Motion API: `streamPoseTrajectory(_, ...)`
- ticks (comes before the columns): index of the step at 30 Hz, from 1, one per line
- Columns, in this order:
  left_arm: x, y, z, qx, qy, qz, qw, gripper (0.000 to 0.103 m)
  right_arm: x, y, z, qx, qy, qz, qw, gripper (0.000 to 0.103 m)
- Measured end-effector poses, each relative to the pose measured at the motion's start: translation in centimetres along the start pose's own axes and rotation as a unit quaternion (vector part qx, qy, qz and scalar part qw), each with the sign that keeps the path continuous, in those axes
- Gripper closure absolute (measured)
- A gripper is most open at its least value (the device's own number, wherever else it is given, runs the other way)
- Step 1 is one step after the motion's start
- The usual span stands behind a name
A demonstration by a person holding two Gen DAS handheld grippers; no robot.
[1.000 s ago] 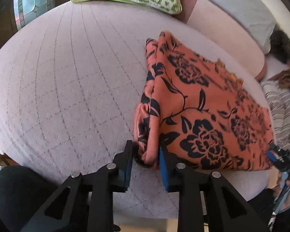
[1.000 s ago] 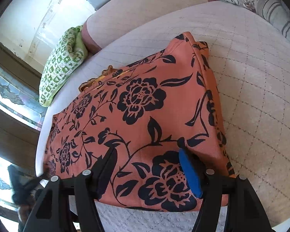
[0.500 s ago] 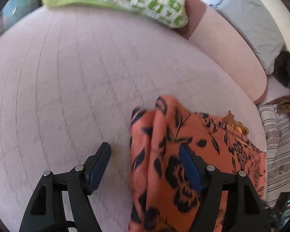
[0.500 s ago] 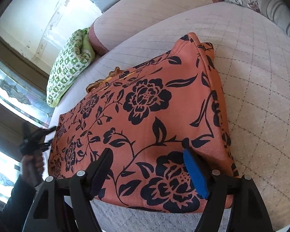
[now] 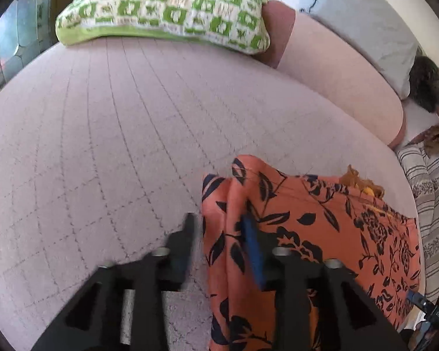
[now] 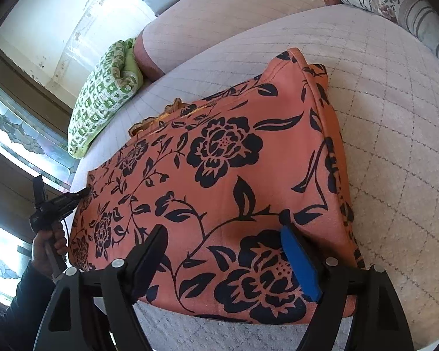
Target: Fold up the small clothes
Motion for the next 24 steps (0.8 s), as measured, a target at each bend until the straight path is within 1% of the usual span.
streamPoseTrajectory(1,-0.3,0.4,0.0,0.007,0.005,-0.006,0.9999,0.031,0.0,0.0,0.0,0.002,-0.001,0.0,1.0,0.021)
streamPoseTrajectory(2,-0.6,0.9,0.1,0.016,0.012,-0.019,0.9996,0.027,0.0,0.0,0.0,0.003,-0.001,0.0,1.0,0.021)
streamPoseTrajectory(4,-1.2,1.0,0.3,0.011,0.014,-0.03,0.9994,0.027,0.0,-0.1,0.1,0.005,0.001,0.001,1.0,0.02)
streamPoseTrajectory(6,-1.4,-0.1,0.5,0.014,0.02,-0.018,0.9995,0.027,0.0,-0.1,0.1,0.005,0.002,0.001,1.0,0.02)
streamPoseTrajectory(7,-1.3,-1.7,0.5,0.021,0.024,-0.004,0.9995,0.027,0.0,-0.1,0.1,0.005,0.002,0.001,1.0,0.02)
streamPoseTrajectory(8,-1.1,-2.6,0.4,0.031,0.027,0.015,0.999,0.047,0.0,-0.1,0.1,0.005,0.002,0.001,1.0,0.02)
streamPoseTrajectory(9,-1.1,-3.2,0.1,0.04,0.022,0.027,0.9986,0.087,0.0,-0.2,0.1,0.003,0.0,0.001,1.0,0.02)
streamPoseTrajectory(10,-1.2,-3.7,-0.1,0.038,0.013,0.031,0.9987,0.088,0.0,-0.2,0.0,0.002,-0.001,0.001,1.0,0.02)
streamPoseTrajectory(11,-1.5,-3.4,-0.2,0.045,0.012,0.019,0.9987,0.09,0.0,-0.2,0.1,0.002,0.0,0.001,1.0,0.02)
streamPoseTrajectory(13,-1.9,-1.7,-0.9,0.05,-0.009,-0.011,0.9986,0.09,0.0,-0.2,0.1,0.001,0.001,0.003,1.0,0.02)
streamPoseTrajectory(15,-2.2,0.0,-1.5,0.047,-0.034,-0.042,0.9974,0.09,0.0,-0.2,0.1,0.0,0.002,0.005,1.0,0.02)
streamPoseTrajectory(16,-2.0,0.2,-1.4,0.045,-0.036,-0.048,0.9972,0.09,0.0,-0.3,0.1,0.0,0.004,0.006,1.0,0.02)
streamPoseTrajectory(17,-1.5,-0.4,-1.0,0.04,-0.033,-0.037,0.998,0.089,0.0,-0.2,0.1,0.0,0.005,0.006,1.0,0.02)
streamPoseTrajectory(19,-0.2,-2.6,0.9,0.008,-0.01,0.01,0.9999,0.078,0.1,-0.3,0.1,0.001,0.004,0.006,1.0,0.019)
streamPoseTrajectory(20,0.0,-2.6,1.4,0.016,0.006,0.004,0.9998,0.078,0.0,-0.3,0.1,0.001,0.004,0.007,1.0,0.019)
streamPoseTrajectory(21,-0.3,-2.1,1.3,0.016,0.006,0.002,0.9998,0.074,0.0,-0.2,0.1,0.001,0.003,0.008,1.0,0.019)
streamPoseTrajectory(22,-0.5,-1.7,1.1,0.014,0.004,-0.001,0.9999,0.069,-0.1,-0.2,0.1,0.001,0.003,0.009,1.0,0.019)
streamPoseTrajectory(23,-0.8,-0.8,1.0,0.009,-0.004,-0.012,0.9999,0.059,-0.1,-0.1,0.1,0.001,0.002,0.01,1.0,0.019)
streamPoseTrajectory(24,-1.0,0.2,0.9,0.001,-0.014,-0.024,0.9996,0.057,-0.1,-0.1,0.2,0.002,0.001,0.011,1.0,0.019)
Point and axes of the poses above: each gripper's, at about its wrist camera, not at the fingertips, and y roughly against the way its jaws point, z to its left, x to its underside, the point moved 3 cm from there along -y, roughly the way its jaws point, and after that the axes turned 10 degrees about -z, right-handed, at the moved point
